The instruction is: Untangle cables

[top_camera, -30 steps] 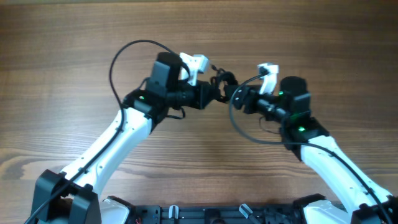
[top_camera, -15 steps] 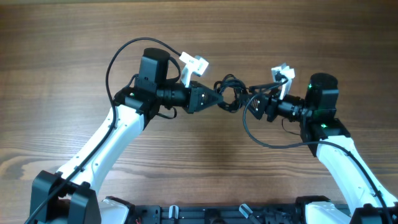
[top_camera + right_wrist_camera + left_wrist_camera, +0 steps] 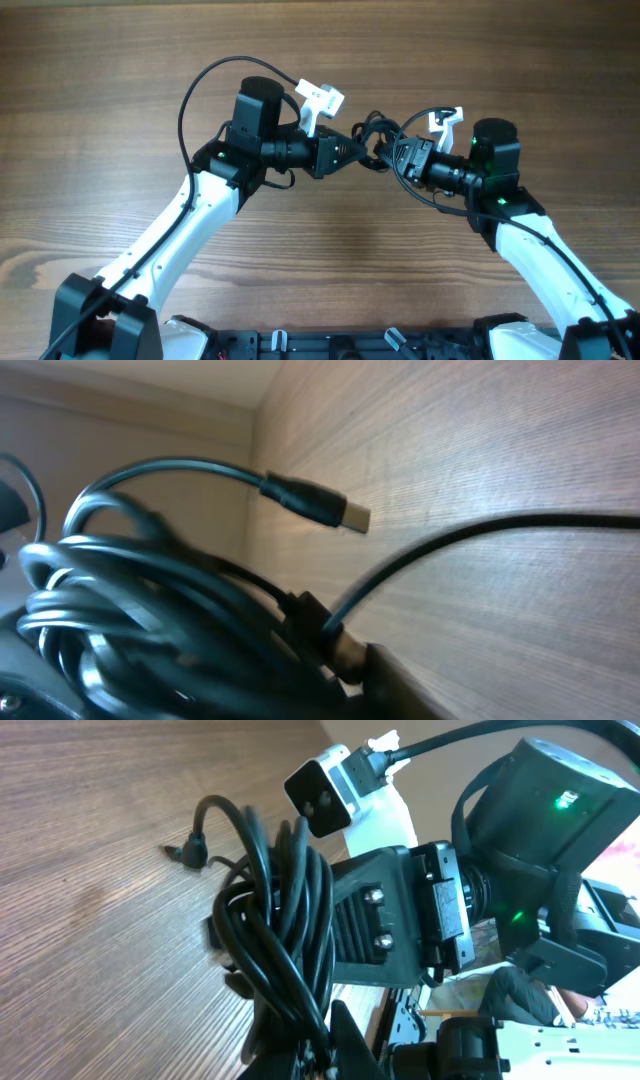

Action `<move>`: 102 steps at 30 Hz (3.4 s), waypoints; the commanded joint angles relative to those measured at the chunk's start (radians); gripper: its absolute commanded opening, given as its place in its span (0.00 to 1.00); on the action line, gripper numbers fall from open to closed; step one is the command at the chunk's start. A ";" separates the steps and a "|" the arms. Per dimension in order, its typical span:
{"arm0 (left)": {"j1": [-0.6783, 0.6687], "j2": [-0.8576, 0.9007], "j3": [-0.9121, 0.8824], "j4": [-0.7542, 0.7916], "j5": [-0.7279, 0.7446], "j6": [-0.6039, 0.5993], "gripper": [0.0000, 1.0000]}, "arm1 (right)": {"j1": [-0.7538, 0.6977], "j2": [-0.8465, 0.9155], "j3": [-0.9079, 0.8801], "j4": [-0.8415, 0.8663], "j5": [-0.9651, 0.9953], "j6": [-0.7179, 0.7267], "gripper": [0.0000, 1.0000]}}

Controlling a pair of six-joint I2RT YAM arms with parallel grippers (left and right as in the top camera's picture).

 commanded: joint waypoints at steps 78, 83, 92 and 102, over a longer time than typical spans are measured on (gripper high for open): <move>-0.254 0.026 -0.005 -0.126 -0.718 0.271 0.43 | -0.219 0.017 0.015 -0.017 -0.245 0.336 0.04; -0.251 0.026 -0.005 -0.206 -0.637 0.319 0.39 | -0.220 0.017 0.015 -0.001 -0.242 0.338 0.05; -0.252 0.040 -0.005 -0.210 -0.510 0.319 0.50 | -0.220 0.017 0.015 0.032 -0.272 0.391 0.05; -0.252 0.098 -0.005 -0.082 -0.561 0.318 0.04 | -0.220 0.017 0.015 0.034 -0.327 0.403 0.05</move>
